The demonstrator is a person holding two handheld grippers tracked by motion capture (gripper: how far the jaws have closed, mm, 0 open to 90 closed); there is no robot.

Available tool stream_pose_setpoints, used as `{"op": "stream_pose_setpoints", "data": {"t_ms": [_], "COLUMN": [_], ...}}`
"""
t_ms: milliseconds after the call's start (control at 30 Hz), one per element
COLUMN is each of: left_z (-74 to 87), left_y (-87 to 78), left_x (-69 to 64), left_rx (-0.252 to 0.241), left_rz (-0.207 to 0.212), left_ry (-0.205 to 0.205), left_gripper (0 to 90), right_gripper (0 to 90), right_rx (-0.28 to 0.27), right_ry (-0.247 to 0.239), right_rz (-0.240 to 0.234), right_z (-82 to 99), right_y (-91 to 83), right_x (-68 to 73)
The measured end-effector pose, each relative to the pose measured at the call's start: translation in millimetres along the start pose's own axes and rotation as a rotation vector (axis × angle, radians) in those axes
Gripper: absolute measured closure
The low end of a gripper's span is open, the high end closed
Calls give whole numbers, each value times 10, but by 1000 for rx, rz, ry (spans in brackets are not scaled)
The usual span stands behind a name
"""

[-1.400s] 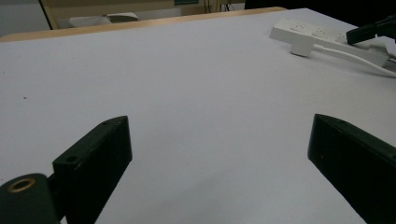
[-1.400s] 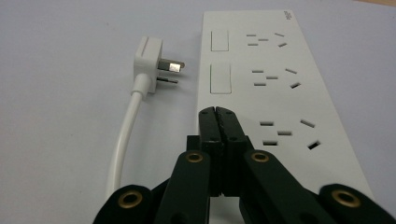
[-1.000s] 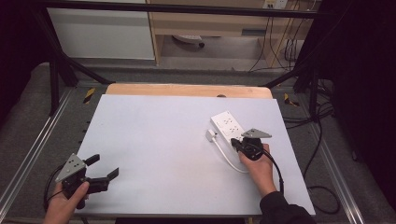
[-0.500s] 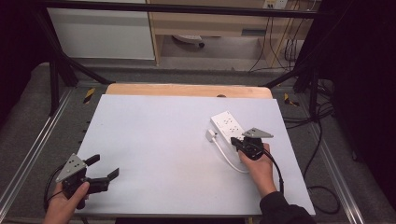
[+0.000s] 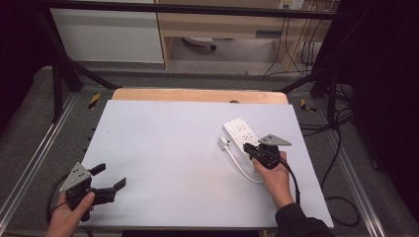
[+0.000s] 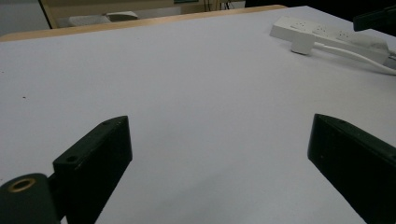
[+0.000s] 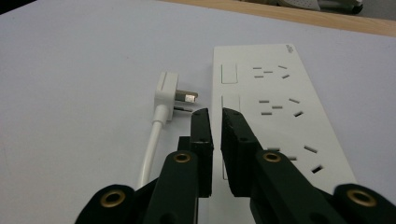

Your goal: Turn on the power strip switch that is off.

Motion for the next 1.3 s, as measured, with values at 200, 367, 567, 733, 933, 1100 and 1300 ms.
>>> {"op": "stream_pose_setpoints", "data": {"t_ms": [200, 367, 567, 733, 933, 1100, 1300], "left_z": [2, 3, 1, 5, 10, 10, 13], "left_y": [5, 5, 5, 7, 12, 13, 19], "left_x": [-2, -1, -2, 0, 0, -1, -4], "left_rx": [-1, 0, -1, 3, 10, 10, 11], "left_rz": [1, 0, 0, 0, 0, 0, 2], "left_ry": [-5, -4, -6, -4, 0, 0, -2], "left_gripper": [68, 67, 67, 67, 67, 67, 67], "right_gripper": [775, 737, 667, 590, 514, 489, 387], "right_rx": [-17, -28, -38, -36, -33, -36, -42], "right_ry": [7, 4, 3, 9, 12, 21, 27], "right_rz": [-4, -2, 12, 23, 14, 1, -15], "right_z": [-27, -46, -65, -81, -105, -114, -141], "right_y": [-40, -54, -75, -82, -96, -99, -108], "right_x": [0, -10, -12, -11, 8, 20, 36]}}
Point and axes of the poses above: each handheld gripper's, and its own axes: y roughly forward along the jaws, z roughly out of its underside, x roughly to its left, the point moved 4 cm from there along y, roughly forward along the jaws, and after that the axes turned 10 degrees about x, right-handed, at the moved point
